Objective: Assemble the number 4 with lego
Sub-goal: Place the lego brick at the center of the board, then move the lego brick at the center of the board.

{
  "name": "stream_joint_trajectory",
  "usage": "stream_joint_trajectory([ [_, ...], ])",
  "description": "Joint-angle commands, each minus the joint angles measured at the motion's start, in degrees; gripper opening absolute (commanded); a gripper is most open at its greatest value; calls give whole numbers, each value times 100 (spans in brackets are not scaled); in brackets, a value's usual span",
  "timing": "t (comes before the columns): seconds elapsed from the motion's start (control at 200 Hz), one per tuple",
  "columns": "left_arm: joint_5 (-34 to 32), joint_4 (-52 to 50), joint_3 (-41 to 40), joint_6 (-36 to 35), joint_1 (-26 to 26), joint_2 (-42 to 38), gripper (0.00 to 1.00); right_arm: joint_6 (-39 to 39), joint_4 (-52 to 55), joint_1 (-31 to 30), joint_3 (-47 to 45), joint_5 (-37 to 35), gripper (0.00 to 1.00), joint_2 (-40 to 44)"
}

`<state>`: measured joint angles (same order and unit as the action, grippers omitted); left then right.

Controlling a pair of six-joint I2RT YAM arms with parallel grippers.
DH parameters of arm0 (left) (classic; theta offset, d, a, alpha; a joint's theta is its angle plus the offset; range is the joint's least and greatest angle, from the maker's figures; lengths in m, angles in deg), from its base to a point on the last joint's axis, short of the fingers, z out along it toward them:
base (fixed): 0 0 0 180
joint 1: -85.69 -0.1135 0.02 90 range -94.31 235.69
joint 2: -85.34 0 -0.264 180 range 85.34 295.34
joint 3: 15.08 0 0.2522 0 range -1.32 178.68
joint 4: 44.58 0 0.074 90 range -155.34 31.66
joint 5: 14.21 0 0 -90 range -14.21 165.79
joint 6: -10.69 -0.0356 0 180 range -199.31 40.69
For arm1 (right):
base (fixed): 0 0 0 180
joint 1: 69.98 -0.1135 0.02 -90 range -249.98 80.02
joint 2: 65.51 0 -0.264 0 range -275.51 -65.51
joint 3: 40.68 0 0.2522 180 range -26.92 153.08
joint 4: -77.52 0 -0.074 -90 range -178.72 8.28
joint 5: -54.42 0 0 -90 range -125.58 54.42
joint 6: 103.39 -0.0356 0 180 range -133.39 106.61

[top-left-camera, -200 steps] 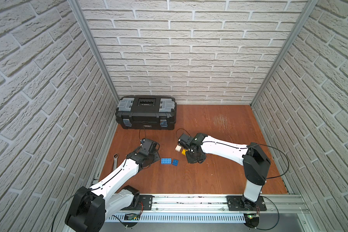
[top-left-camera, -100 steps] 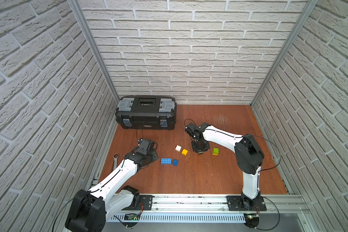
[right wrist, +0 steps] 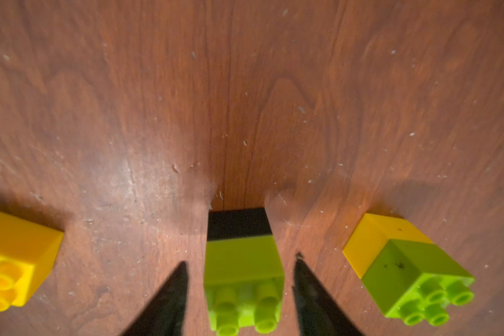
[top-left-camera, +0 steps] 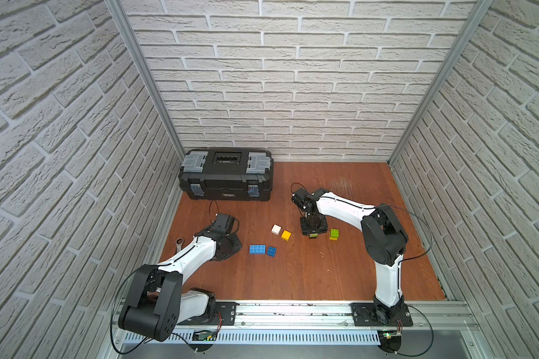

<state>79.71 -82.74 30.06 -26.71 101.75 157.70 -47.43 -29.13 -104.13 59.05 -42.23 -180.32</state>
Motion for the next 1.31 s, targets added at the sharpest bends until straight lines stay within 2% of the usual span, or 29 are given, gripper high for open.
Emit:
stream_joint_trajectory([
  [0.0, 313, 252, 18, -37, 193, 257, 24, -61, 437, -129, 334, -331, 69, 588],
  [0.22, 380, 209, 252, -182, 444, 651, 19, -292, 579, -557, 256, -577, 63, 1151],
  [0.31, 398, 141, 288, -164, 629, 642, 18, -384, 581, -797, 240, -612, 58, 1227],
  [0.43, 372, 128, 153, -92, 749, 526, 17, -506, 503, -1008, 239, -617, 56, 1253],
  [0.7, 418, 133, 351, -218, 896, 735, 16, -551, 492, -1123, 299, -622, 52, 1210],
  [0.935, 248, 60, 578, -260, 1342, 926, 15, -665, 398, -1137, 18, -587, 51, 1364],
  [1.3, 214, 93, 652, -13, 1675, 959, 15, -831, 294, -1329, -249, -573, 50, 1434],
])
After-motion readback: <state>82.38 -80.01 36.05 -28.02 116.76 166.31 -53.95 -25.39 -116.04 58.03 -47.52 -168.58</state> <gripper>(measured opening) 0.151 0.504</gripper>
